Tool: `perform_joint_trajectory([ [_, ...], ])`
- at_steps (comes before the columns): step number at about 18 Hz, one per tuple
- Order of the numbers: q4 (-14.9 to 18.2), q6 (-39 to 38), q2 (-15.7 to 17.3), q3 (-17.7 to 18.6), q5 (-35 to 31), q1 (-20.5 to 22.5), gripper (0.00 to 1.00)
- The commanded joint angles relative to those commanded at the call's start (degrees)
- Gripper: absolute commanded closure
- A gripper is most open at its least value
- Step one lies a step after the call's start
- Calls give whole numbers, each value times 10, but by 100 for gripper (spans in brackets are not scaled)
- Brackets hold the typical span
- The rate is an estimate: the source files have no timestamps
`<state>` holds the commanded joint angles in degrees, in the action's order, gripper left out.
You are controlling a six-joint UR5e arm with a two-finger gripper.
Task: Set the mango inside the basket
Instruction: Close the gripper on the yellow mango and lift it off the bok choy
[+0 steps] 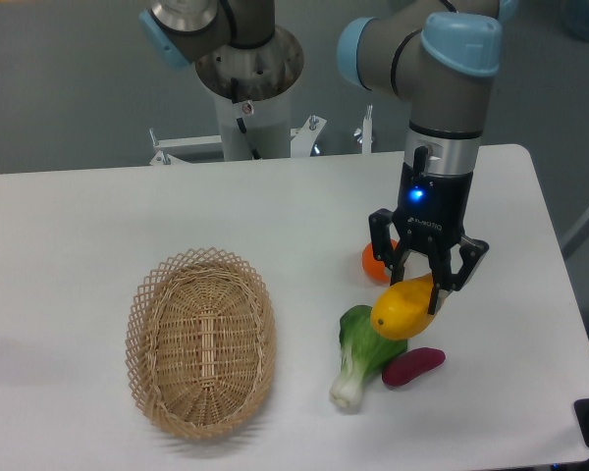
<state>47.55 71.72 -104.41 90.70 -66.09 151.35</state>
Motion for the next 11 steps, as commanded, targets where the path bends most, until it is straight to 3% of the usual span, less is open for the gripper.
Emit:
perform_joint_trajectory([
  [11,1,-36,20,18,-6,-8,60],
])
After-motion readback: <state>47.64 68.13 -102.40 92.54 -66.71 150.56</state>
